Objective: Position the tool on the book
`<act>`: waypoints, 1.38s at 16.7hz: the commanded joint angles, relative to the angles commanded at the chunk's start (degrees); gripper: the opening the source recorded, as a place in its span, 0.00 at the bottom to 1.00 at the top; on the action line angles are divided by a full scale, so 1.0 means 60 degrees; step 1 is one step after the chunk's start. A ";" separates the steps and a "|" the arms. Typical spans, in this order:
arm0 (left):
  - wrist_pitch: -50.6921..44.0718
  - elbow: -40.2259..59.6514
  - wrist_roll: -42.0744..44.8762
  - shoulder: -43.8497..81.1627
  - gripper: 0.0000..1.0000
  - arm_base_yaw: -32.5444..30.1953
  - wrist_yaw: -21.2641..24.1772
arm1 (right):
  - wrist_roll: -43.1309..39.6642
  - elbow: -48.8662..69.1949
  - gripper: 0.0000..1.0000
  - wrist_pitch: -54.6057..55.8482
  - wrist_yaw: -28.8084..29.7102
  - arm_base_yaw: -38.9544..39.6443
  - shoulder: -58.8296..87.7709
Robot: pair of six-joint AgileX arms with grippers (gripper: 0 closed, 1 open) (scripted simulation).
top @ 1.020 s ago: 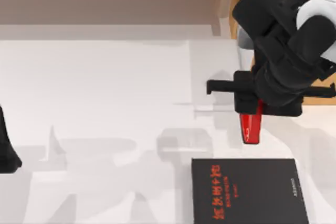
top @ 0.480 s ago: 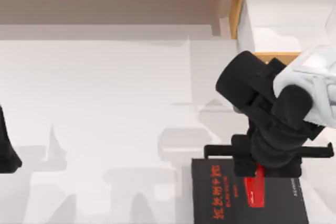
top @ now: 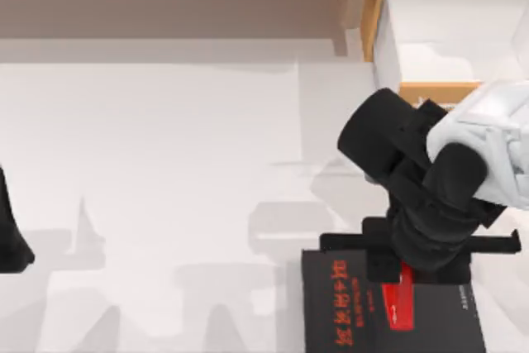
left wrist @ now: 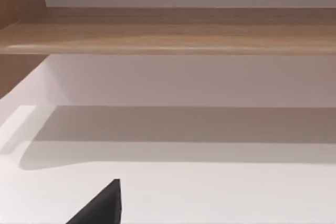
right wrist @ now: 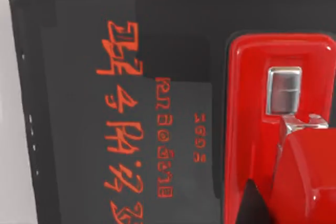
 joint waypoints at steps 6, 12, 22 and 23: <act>0.0000 0.0000 0.0000 0.0000 1.00 0.0000 0.0000 | -0.0018 -0.0497 0.00 0.0824 0.0000 0.0012 0.0338; 0.0000 0.0000 0.0000 0.0000 1.00 0.0000 0.0000 | -0.0018 -0.0497 0.30 0.0824 0.0000 0.0012 0.0338; 0.0000 0.0000 0.0000 0.0000 1.00 0.0000 0.0000 | -0.0018 -0.0497 1.00 0.0824 0.0000 0.0012 0.0338; 0.0000 0.0000 0.0000 0.0000 1.00 0.0000 0.0000 | -0.0018 -0.0497 1.00 0.0824 0.0000 0.0012 0.0338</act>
